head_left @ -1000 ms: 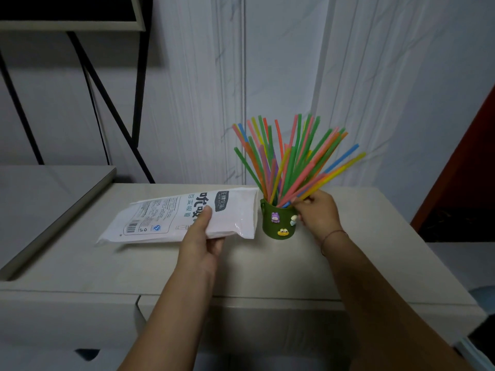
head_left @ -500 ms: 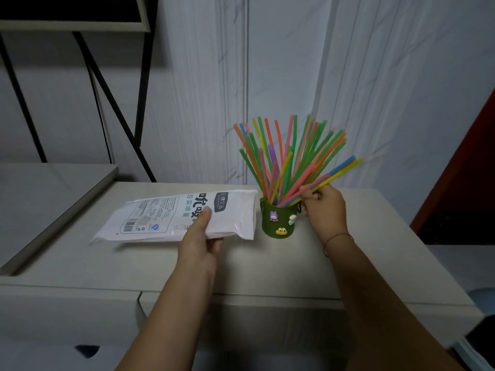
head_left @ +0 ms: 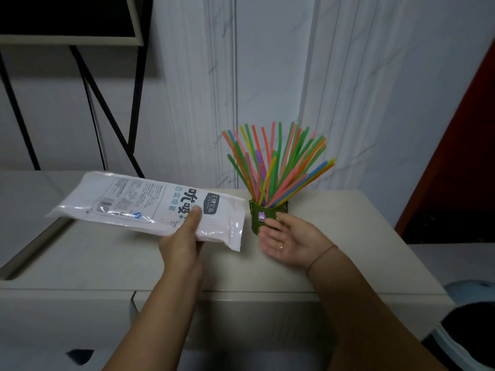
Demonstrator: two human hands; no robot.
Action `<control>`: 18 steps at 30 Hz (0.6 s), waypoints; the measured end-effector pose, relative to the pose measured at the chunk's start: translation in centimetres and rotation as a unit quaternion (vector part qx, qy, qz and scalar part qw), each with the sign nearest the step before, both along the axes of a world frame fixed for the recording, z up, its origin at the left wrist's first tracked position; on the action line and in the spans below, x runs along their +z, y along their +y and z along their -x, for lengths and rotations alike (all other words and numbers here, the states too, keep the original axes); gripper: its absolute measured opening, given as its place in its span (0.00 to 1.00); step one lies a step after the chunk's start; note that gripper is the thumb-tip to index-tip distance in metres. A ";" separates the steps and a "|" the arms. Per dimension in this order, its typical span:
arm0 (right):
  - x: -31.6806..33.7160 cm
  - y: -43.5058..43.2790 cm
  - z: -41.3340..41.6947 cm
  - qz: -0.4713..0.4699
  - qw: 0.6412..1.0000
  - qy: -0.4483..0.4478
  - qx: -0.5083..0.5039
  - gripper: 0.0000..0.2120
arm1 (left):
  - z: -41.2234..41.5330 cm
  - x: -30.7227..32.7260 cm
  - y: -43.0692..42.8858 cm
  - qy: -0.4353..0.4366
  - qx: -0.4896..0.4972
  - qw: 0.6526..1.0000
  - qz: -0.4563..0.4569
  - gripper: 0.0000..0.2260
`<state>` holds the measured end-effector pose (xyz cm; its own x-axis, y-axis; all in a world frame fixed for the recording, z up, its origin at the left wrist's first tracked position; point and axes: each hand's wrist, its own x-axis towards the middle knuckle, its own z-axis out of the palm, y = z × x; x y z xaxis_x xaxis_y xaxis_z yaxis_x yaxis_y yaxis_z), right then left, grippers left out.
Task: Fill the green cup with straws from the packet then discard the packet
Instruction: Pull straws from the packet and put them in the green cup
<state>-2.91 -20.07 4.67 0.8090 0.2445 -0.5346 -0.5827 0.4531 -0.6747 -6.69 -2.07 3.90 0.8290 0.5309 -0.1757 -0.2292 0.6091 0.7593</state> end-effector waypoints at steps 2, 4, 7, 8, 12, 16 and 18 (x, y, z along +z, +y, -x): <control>-0.4 1.4 0.6 -0.049 0.997 0.031 0.044 0.16 | 0.5 0.2 -0.3 -0.012 0.014 0.998 -0.055 0.12; -0.7 2.9 1.2 -0.078 0.993 0.044 0.079 0.18 | 1.0 0.4 -0.6 -0.023 0.028 0.993 -0.112 0.11; -0.9 4.1 1.8 -0.091 0.990 0.054 0.095 0.16 | 1.3 0.4 -0.6 -0.039 0.040 0.978 -0.198 0.10; -1.0 4.3 1.8 -0.093 0.990 0.059 0.094 0.15 | 1.4 0.4 -0.5 -0.045 0.039 0.974 -0.220 0.10; -1.2 4.5 1.9 -0.092 0.989 0.071 0.096 0.11 | 1.3 0.0 -0.3 -0.059 0.032 0.966 -0.250 0.10; -1.3 4.6 1.9 -0.086 0.990 0.062 0.091 0.09 | 1.1 -0.2 0.2 -0.046 0.036 0.972 -0.227 0.11; -1.2 4.6 1.9 -0.060 0.993 0.047 0.095 0.08 | 1.0 -0.2 0.4 -0.036 0.037 0.979 -0.195 0.13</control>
<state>-4.80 -15.48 3.46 0.6904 0.4538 -0.5634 -0.7228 0.4023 -0.5618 -7.71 -1.62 3.73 0.7887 0.6048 0.1103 -0.3239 0.2563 0.9107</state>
